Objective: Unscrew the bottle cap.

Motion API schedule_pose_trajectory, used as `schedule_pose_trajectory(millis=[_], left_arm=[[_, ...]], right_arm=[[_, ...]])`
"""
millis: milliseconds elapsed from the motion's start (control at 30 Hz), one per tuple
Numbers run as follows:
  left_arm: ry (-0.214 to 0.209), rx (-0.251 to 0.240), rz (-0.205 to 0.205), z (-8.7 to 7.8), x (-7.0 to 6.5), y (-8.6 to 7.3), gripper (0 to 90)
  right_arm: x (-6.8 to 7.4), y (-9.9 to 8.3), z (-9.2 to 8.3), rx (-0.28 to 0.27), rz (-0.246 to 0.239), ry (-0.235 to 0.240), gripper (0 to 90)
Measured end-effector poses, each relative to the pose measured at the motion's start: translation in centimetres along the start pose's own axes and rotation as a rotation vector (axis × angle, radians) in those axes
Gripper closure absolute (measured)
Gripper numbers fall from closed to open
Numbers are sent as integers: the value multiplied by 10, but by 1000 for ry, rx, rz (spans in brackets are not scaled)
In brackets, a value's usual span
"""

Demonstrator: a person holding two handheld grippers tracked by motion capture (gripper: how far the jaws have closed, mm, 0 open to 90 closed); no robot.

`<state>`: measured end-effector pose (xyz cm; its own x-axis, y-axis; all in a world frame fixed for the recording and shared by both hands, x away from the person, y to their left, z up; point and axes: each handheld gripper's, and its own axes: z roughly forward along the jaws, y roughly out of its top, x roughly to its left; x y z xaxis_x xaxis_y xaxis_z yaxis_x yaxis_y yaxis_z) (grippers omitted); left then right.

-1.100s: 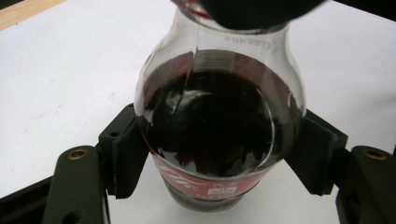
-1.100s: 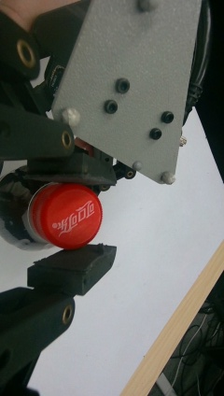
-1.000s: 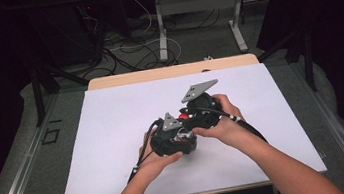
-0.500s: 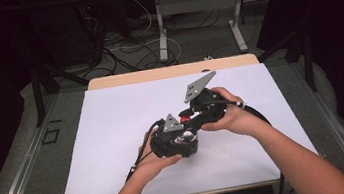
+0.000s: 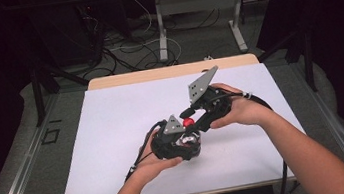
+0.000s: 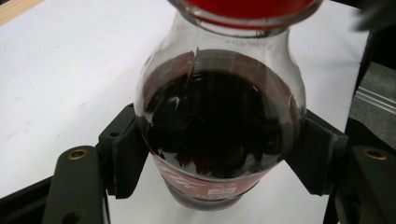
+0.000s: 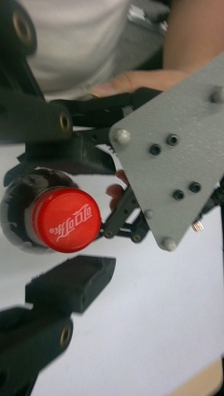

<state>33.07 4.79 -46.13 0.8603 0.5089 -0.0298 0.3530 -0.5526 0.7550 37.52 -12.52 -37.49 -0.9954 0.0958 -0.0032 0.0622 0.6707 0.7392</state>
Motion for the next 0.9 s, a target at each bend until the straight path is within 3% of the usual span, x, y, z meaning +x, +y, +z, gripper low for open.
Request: schedule_pose_trajectory(millis=[100,167,267,367,567,700,833,900], left_arm=[[23,-15,-23,0,1,0,300],[41,-20,-34,0,2,0,299],[68,-25,-55,-1,4,-1,300],[86,-27,-64,-1,4,-1,300],[117,-23,-84,0,6,-2,300],[108,-29,-90,-1,6,-2,300],[94,-22,-68,-1,5,-2,301],[82,-21,-66,-2,5,-2,301]], right_arm=[[9,3,2,14,45,-105,417],[12,4,3,1,93,-147,416],[17,4,5,-18,154,-255,422],[20,5,8,-25,182,-293,422],[26,4,15,-52,236,-318,508],[27,5,17,-43,200,-355,585],[23,4,15,-45,184,-308,597],[16,2,12,-47,134,-228,604]])
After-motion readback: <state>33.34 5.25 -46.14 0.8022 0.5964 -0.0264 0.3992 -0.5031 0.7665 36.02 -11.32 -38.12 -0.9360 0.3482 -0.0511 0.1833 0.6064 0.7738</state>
